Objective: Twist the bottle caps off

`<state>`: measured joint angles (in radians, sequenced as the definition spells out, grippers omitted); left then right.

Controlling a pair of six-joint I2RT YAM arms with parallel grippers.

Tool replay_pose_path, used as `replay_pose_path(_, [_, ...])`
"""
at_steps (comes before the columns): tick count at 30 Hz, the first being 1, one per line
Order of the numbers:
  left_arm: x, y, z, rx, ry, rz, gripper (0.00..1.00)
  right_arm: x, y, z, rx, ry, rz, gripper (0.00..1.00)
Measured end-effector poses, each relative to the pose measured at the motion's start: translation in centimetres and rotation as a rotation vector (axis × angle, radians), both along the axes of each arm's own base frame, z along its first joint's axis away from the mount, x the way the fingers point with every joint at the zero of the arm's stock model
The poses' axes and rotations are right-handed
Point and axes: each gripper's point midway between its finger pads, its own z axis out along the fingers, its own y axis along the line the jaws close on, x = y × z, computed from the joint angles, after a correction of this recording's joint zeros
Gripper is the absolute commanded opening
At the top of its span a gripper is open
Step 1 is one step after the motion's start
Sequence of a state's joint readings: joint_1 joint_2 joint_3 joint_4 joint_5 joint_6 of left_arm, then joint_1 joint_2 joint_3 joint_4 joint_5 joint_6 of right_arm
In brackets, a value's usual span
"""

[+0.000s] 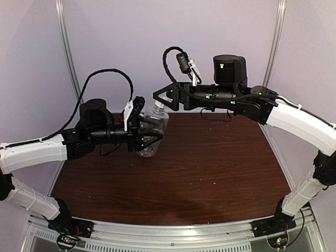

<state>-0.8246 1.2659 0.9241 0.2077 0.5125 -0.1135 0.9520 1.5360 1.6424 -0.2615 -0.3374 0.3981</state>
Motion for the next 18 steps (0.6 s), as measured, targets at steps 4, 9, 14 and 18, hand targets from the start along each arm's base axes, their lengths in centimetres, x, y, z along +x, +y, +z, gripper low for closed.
replay_pose_path(4, [0.2,0.1,0.0,0.001,-0.002,0.013,0.25,-0.1,0.3,-0.6,-0.009,0.012,0.003,0.69])
replay_pose_path(9, [0.4,0.1,0.0,0.003,-0.004,0.027,0.25,-0.1,0.4,-1.3,-0.017,0.03,0.004,0.58])
replay_pose_path(14, [0.6,0.2,-0.1,0.005,-0.006,0.036,0.25,-0.1,0.5,-1.5,-0.016,0.037,0.008,0.44])
replay_pose_path(18, [0.7,0.2,-0.2,0.009,-0.005,0.042,0.25,-0.3,0.6,-1.4,-0.012,0.033,0.018,0.27])
